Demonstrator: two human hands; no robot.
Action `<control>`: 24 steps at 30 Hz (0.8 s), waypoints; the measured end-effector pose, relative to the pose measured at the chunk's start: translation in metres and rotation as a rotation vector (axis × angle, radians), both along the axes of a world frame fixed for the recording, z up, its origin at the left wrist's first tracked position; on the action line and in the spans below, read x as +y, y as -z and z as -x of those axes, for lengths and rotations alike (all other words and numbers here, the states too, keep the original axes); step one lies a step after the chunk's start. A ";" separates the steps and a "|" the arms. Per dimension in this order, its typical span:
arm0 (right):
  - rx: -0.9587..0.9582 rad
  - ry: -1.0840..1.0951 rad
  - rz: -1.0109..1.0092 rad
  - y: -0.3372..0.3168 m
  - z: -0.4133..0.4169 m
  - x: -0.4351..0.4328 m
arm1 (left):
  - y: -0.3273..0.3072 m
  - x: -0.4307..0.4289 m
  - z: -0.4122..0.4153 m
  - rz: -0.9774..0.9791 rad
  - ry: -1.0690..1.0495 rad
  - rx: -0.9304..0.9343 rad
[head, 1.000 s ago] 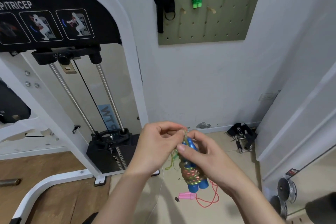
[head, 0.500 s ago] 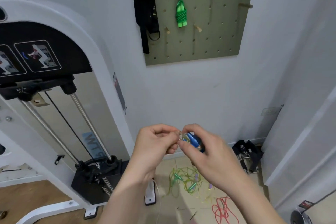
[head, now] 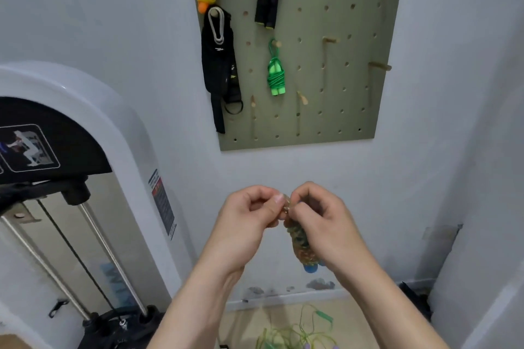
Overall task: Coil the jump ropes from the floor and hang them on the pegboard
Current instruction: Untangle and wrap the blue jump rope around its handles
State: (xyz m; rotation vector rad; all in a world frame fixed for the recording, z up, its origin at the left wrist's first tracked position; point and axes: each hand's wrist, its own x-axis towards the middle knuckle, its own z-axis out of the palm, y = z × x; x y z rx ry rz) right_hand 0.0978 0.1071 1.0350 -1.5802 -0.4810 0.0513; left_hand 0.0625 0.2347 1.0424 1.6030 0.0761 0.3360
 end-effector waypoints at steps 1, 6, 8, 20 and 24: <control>0.002 0.017 -0.020 -0.005 -0.008 0.004 | -0.005 0.000 -0.009 -0.106 -0.062 -0.041; -0.011 0.010 -0.060 -0.036 -0.046 0.018 | -0.037 0.007 -0.052 -0.249 -0.183 -0.171; -0.028 0.003 -0.066 -0.048 -0.065 0.022 | -0.049 0.012 -0.072 -0.270 -0.190 -0.202; 0.012 -0.095 -0.056 -0.095 -0.203 0.077 | -0.081 0.074 -0.211 -0.047 -0.045 -0.277; 0.115 -0.069 -0.041 -0.087 -0.248 0.112 | -0.072 0.111 -0.253 -0.173 -0.135 -0.250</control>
